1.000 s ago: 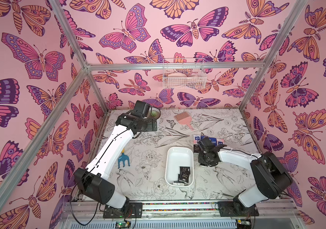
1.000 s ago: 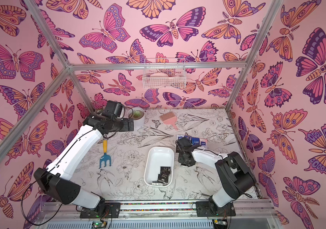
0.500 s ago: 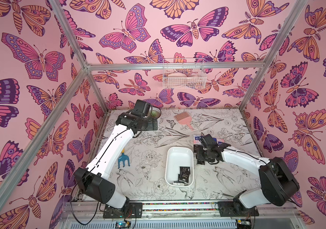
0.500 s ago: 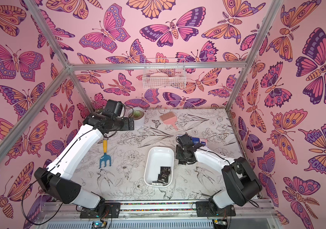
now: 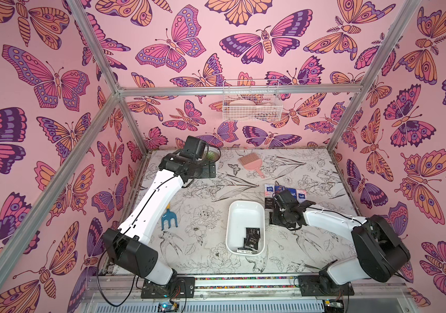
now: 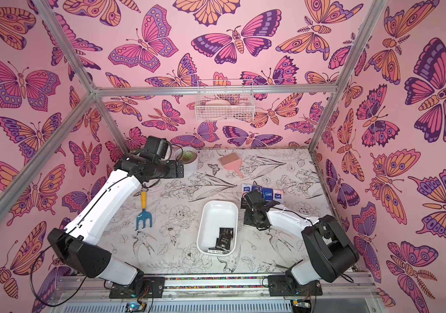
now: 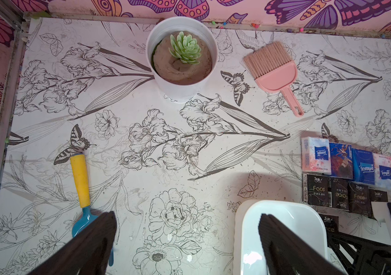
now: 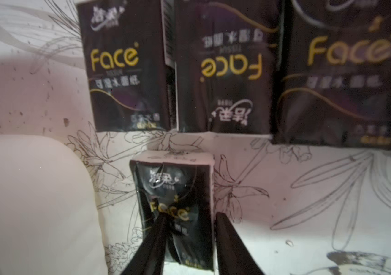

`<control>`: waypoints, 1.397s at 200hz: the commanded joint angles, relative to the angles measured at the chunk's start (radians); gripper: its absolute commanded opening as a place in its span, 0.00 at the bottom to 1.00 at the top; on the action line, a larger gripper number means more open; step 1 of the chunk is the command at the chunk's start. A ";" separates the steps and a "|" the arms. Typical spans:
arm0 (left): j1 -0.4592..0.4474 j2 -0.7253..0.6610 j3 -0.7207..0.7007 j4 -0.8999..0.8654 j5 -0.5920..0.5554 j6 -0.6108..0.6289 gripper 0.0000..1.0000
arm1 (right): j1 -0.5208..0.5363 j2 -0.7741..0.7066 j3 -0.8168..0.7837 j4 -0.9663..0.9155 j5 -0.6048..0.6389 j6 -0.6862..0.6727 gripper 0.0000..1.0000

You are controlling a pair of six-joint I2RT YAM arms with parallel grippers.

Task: Take the pocket tissues out of the storage box
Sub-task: Place the pocket tissues at the center of the board, then pick up the pocket tissues from the storage box.

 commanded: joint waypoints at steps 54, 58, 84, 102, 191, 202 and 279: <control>-0.006 -0.002 0.008 -0.010 -0.003 0.002 1.00 | 0.001 0.062 0.001 0.057 -0.045 0.023 0.35; -0.008 -0.002 0.007 -0.010 -0.003 0.001 1.00 | 0.000 0.061 0.002 0.055 -0.043 0.023 0.35; -0.007 0.000 0.009 -0.010 -0.003 0.002 1.00 | 0.001 0.055 0.003 0.048 -0.034 0.026 0.38; -0.007 -0.001 0.008 -0.012 -0.004 0.003 1.00 | 0.001 0.034 0.006 0.031 -0.024 0.026 0.40; -0.009 -0.006 0.016 -0.013 -0.002 -0.003 1.00 | 0.022 -0.141 0.078 -0.119 0.023 -0.043 0.50; -0.009 -0.004 0.016 -0.012 -0.003 -0.003 1.00 | 0.057 -0.140 0.104 -0.141 0.021 -0.073 0.50; -0.015 0.010 0.010 -0.013 -0.006 -0.009 1.00 | 0.486 0.049 0.403 -0.337 0.198 0.020 0.58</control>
